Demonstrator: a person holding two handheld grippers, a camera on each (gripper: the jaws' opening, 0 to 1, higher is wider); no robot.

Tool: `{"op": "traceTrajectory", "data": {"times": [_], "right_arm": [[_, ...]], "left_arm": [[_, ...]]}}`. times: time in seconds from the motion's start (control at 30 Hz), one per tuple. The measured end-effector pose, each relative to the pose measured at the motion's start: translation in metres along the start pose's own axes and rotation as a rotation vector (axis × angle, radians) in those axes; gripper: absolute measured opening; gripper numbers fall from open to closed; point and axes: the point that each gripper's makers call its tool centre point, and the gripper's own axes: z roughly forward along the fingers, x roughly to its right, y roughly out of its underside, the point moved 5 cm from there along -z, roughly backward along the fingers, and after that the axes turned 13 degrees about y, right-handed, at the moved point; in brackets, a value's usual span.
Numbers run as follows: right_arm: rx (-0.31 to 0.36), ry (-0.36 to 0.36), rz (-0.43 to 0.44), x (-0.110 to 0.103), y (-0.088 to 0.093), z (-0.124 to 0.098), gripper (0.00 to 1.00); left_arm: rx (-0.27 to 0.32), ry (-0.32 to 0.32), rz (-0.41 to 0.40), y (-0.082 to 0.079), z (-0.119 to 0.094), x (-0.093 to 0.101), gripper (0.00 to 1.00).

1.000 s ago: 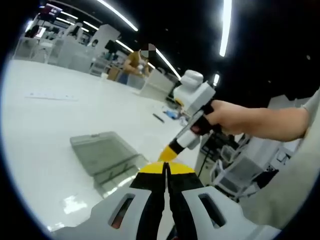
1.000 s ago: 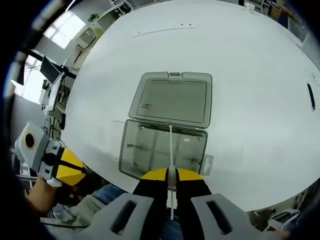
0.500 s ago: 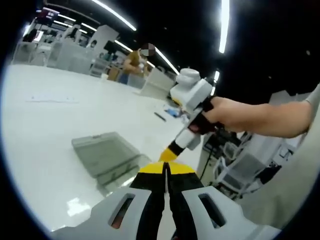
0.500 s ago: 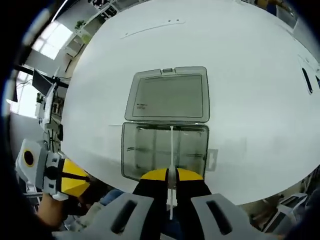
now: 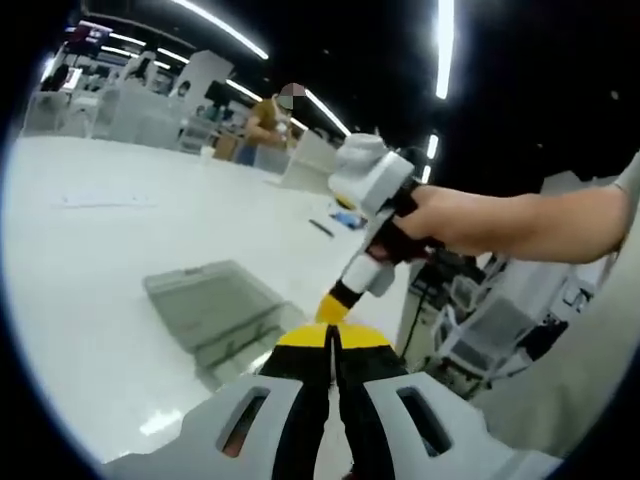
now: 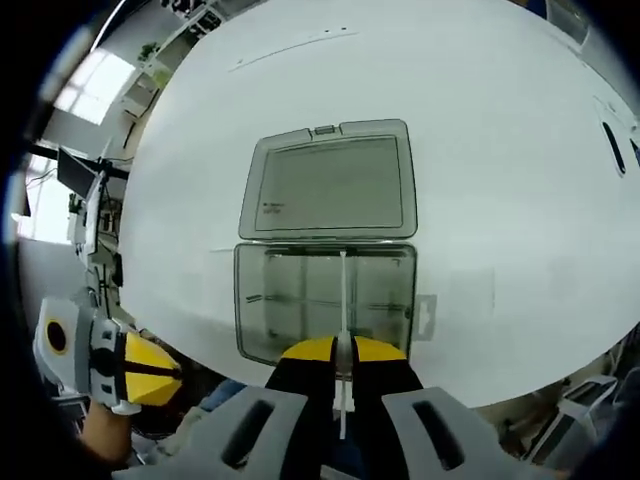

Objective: Insert the divider into the dual guide fixture by aligning both edges with the guide slots and pushing it downward to the bottom, including one-sided entry, uneven engagement, binding, and posture correction.

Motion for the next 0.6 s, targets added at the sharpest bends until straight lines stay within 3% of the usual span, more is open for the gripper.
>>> {"op": "traceTrajectory", "data": {"times": [0.33,0.6], "right_arm": [[-0.011,0.004,-0.011,-0.002,0.004,0.001,0.0],[-0.02,0.004,-0.01,-0.001,0.003,0.003,0.0]], "left_arm": [[-0.059,-0.048,0.077,0.006,0.0,-0.005,0.11],[-0.123,-0.046,0.17,0.012,0.004,-0.002,0.24]]}}
